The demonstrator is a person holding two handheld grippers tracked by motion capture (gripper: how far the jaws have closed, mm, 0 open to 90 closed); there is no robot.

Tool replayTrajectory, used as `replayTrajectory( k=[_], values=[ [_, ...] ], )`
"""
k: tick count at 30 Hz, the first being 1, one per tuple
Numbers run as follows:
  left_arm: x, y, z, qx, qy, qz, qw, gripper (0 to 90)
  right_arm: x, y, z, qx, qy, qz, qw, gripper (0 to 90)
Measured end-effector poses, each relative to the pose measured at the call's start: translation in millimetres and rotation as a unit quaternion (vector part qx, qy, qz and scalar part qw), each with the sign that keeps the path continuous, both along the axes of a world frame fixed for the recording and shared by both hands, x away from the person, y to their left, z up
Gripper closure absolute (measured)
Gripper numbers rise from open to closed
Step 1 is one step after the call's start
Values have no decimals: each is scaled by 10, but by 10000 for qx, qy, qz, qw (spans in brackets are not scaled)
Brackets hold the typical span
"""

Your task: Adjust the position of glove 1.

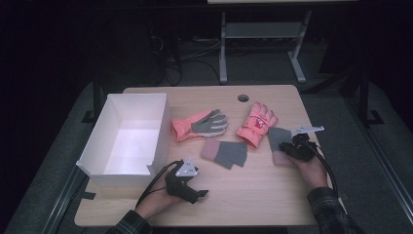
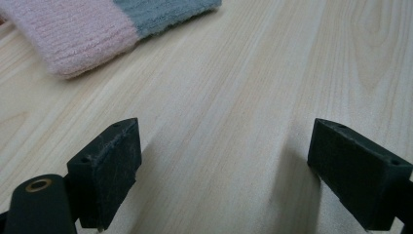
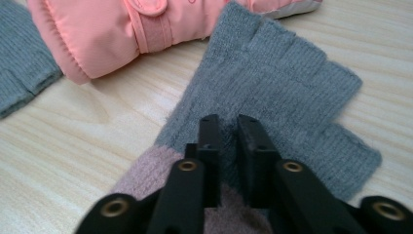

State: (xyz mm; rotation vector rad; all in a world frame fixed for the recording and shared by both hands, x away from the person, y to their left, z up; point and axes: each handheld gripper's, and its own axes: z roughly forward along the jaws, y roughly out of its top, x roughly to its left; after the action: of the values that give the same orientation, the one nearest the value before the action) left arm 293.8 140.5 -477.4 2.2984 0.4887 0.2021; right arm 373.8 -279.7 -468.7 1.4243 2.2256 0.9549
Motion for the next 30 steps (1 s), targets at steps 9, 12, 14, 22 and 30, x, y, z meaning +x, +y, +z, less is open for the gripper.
replayTrajectory(
  k=[9, 12, 14, 22, 30],
  values=[
    [1, 0, 0, 4, -3, 0, 10000, 116, -20, -42, 28, 74, -52, -17, 10000, 867],
    [1, -2, 0, -4, -1, 0, 10000, 116, -43, -101, 80, 175, -93, -78, 9998, 868],
    [1, -2, 0, -3, -2, 1, 10000, 116, -61, -129, 115, 216, -130, -103, 9996, 868],
    [0, -3, 1, 3, 2, 11, 10000, 116, -161, -116, 259, 310, -264, 1, 9992, 868],
    [0, -4, -2, -10, -7, 12, 10000, 116, -352, -62, 414, 386, -365, 259, 9983, 868]
  ],
)
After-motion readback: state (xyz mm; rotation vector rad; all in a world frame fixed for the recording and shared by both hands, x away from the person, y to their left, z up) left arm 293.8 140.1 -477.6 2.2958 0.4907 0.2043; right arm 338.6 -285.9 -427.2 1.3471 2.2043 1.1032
